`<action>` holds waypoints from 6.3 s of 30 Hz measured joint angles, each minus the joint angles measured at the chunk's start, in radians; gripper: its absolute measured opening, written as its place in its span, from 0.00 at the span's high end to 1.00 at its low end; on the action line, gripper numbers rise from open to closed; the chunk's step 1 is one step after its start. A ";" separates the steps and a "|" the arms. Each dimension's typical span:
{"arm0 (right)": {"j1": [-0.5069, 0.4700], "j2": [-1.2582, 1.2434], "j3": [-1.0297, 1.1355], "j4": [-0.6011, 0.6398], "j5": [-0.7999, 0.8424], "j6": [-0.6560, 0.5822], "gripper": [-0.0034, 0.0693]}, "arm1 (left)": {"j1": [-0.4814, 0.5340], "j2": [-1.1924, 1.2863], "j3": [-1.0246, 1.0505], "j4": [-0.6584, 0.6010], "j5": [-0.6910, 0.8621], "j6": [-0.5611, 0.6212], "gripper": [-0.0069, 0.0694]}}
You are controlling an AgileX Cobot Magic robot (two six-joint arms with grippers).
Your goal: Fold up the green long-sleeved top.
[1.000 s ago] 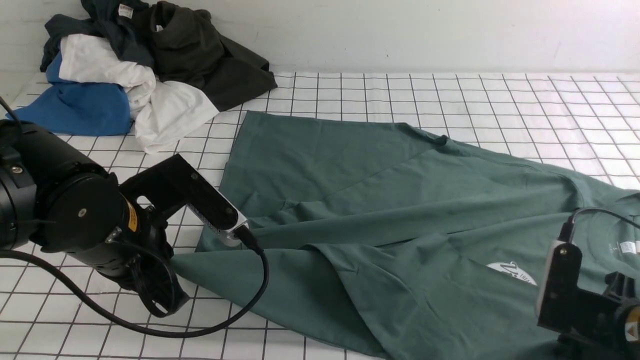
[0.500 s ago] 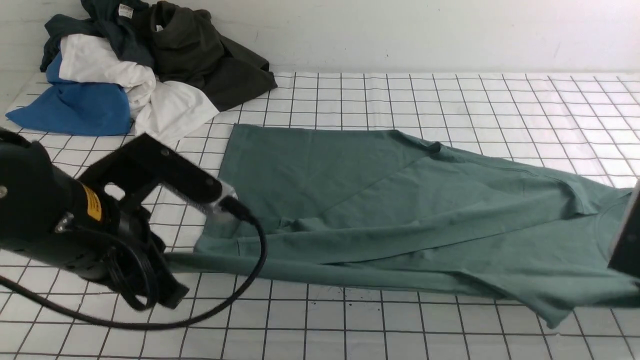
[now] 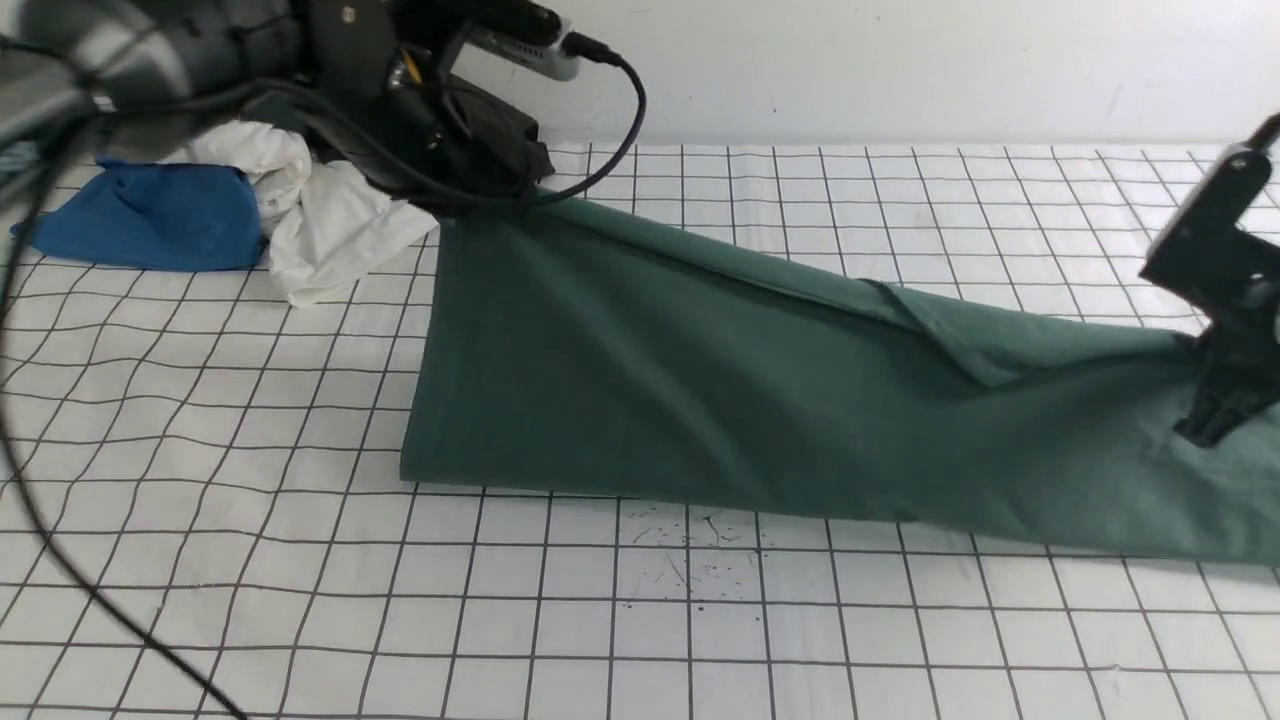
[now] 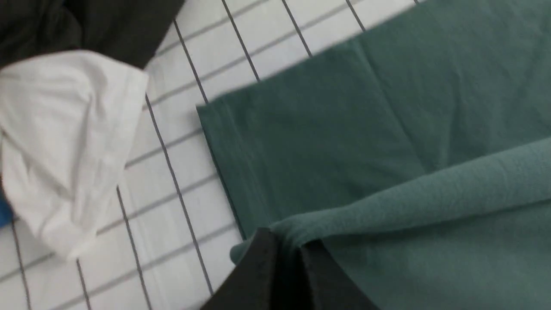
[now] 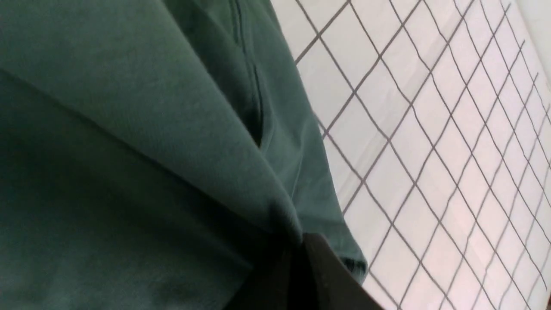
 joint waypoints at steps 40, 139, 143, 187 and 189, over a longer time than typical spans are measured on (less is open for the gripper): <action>0.184 0.587 -0.742 0.812 0.182 -0.250 0.97 | -0.041 0.519 -0.684 -0.196 0.460 0.048 0.83; 0.581 0.512 -0.735 1.868 0.257 -0.424 0.80 | 0.146 -1.317 1.335 -0.029 -0.203 -0.183 0.84; 0.582 0.510 -0.738 2.113 0.262 -0.653 0.75 | 0.146 -1.317 1.335 -0.029 -0.209 -0.182 0.84; 0.557 0.509 -0.729 1.118 0.640 -0.200 0.97 | 0.146 -1.337 1.335 -0.063 -0.210 -0.088 0.84; 0.568 0.495 -0.743 1.094 0.647 -0.204 0.97 | 0.146 -1.381 1.335 -0.071 -0.209 -0.049 0.84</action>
